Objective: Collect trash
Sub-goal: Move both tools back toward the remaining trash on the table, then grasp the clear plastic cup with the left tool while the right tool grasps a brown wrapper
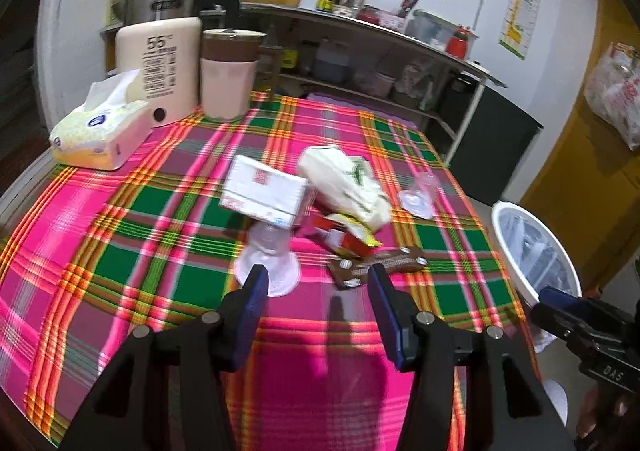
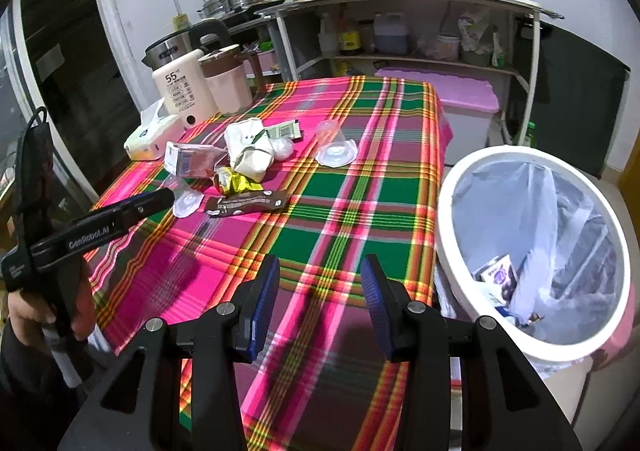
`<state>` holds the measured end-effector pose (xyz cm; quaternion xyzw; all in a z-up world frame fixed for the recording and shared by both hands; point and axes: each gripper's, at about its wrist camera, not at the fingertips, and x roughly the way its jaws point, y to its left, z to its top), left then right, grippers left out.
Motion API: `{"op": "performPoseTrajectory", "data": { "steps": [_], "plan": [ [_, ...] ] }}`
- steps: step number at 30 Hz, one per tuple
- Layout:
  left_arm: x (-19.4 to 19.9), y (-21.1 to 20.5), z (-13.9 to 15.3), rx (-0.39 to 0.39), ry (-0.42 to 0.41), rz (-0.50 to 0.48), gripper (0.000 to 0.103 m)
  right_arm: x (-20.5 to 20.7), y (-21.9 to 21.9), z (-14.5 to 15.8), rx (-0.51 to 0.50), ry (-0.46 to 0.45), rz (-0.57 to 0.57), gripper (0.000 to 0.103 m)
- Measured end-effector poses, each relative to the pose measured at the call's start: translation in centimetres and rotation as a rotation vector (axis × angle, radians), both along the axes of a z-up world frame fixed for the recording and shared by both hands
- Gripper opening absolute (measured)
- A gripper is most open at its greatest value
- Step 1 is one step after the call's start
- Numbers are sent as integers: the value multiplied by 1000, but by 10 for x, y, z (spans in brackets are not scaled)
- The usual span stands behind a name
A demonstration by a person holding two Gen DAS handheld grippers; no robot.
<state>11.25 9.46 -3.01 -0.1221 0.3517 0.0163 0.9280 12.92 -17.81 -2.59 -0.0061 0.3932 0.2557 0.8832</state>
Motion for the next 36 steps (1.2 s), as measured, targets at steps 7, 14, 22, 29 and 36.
{"op": "performPoseTrajectory", "data": {
  "steps": [7,14,22,29,36],
  "plan": [
    [14,22,-11,6,32,66,54,10,13,-5,-3,6,28,45],
    [28,24,-20,-1,51,45,53,18,22,-13,-11,26,40,45],
    [34,21,-24,-26,63,1,33,36,46,-13,-40,-2,111,45],
    [20,27,-24,-22,59,1,33,68,79,-19,-49,2,218,45],
    [8,38,-25,-33,63,11,33,94,111,-33,-35,49,381,45]
  ]
}}
